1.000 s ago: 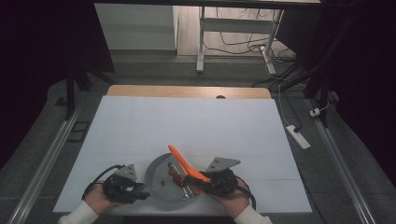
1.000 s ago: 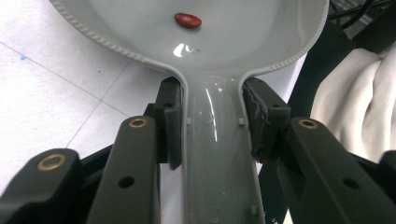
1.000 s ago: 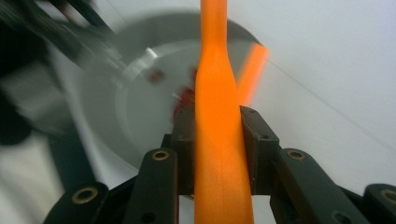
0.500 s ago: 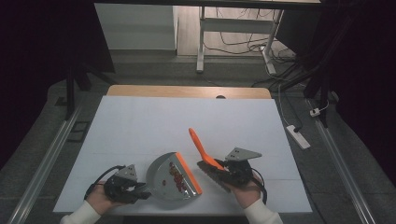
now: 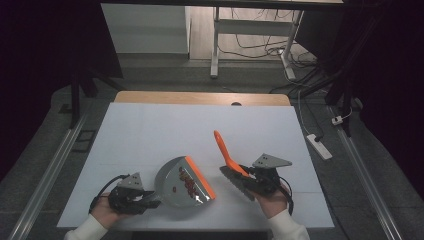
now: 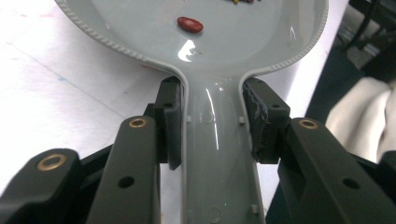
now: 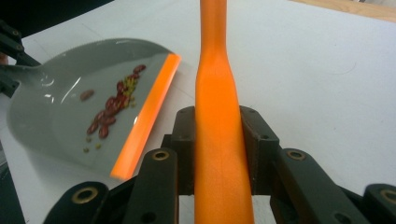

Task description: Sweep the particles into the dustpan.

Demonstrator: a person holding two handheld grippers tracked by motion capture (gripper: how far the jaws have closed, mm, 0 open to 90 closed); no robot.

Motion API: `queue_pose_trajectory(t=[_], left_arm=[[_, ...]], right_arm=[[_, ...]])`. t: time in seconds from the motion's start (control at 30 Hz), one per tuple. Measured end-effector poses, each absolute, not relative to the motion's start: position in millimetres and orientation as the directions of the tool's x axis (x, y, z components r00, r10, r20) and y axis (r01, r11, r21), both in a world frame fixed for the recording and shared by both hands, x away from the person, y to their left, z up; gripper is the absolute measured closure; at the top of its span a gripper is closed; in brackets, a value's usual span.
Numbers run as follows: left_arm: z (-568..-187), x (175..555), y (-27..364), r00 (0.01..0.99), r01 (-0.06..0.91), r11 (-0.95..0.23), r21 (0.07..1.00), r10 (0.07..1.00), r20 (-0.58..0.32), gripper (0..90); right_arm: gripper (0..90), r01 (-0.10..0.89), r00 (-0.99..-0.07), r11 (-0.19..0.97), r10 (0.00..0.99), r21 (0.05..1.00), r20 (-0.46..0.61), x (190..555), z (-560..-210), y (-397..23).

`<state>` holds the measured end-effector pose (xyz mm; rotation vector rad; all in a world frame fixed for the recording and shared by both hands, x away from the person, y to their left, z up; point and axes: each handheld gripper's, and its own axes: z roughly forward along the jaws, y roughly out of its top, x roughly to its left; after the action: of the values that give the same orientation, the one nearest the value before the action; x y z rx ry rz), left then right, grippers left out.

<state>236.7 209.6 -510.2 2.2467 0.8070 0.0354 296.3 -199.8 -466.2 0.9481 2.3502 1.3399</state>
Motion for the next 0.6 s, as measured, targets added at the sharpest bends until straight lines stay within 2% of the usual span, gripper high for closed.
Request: queue_pose_trajectory(t=[0.6], left_arm=[[-505.4, 238.3, 219.3, 0.733, 0.58, -0.428, 0.693, 0.645, -0.215, 61.6]], right_arm=[[69.8, 0.398, -0.74, 0.365, 0.67, 0.841, 0.059, 299.3, -462.7, -209.7]])
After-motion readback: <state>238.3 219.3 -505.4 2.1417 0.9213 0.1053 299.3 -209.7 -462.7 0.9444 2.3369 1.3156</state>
